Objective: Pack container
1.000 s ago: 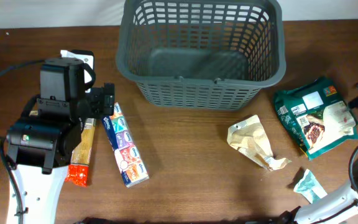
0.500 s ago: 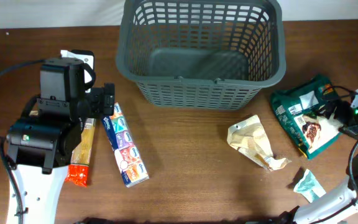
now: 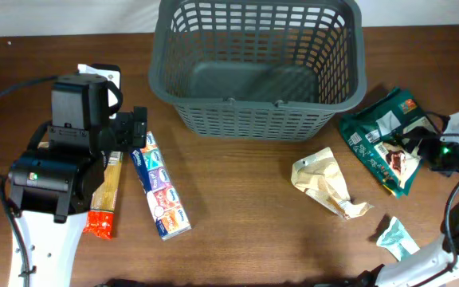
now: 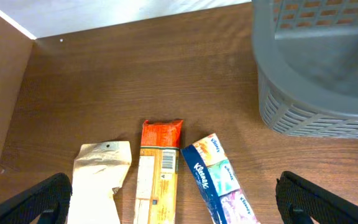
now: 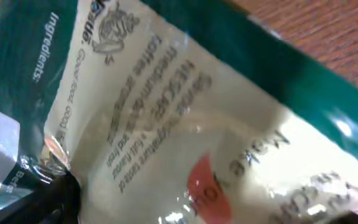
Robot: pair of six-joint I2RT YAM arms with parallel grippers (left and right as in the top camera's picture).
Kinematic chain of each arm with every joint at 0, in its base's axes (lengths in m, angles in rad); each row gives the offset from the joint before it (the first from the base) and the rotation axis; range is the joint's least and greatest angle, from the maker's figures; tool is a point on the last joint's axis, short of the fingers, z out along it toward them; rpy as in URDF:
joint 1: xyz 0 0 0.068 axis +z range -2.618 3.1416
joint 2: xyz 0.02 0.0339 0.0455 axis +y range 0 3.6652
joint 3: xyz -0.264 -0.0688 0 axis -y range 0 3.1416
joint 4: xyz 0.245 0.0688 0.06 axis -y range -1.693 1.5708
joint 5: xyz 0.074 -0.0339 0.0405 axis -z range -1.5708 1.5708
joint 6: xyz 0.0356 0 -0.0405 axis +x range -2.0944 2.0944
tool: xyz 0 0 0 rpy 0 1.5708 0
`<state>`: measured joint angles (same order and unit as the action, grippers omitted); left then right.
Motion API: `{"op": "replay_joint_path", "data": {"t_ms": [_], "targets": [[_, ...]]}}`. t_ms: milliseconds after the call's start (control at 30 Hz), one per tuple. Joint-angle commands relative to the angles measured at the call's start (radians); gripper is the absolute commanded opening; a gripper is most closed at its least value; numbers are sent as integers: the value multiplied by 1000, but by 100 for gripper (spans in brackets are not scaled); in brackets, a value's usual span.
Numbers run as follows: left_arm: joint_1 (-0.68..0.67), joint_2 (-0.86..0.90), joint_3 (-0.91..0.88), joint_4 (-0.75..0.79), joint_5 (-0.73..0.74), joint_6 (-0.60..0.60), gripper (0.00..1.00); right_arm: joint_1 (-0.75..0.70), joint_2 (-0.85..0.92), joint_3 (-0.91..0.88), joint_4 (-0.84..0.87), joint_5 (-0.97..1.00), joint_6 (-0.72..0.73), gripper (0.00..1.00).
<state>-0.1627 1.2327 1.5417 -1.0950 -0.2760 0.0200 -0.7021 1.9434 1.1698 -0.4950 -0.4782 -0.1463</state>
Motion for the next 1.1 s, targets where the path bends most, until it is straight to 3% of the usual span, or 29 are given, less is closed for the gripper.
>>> {"op": "replay_joint_path", "data": {"t_ms": [0,167,233,333,733,1067], "targets": [[4,-1,3,2,11,20,99,22,81,-118,38,115,25,99],[4,-1,3,2,11,20,99,22,86,-162,93,117,24,82],[4,-1,3,2,11,20,99,22,89,-162,97,121,24,63],[4,-1,3,2,11,20,99,22,89,-162,99,149,24,4],[4,-1,3,2,11,20,99,20,84,-159,61,167,130,4],[4,-1,3,3,10,27,99,20,-39,-1,9,-85,167,4]]}}
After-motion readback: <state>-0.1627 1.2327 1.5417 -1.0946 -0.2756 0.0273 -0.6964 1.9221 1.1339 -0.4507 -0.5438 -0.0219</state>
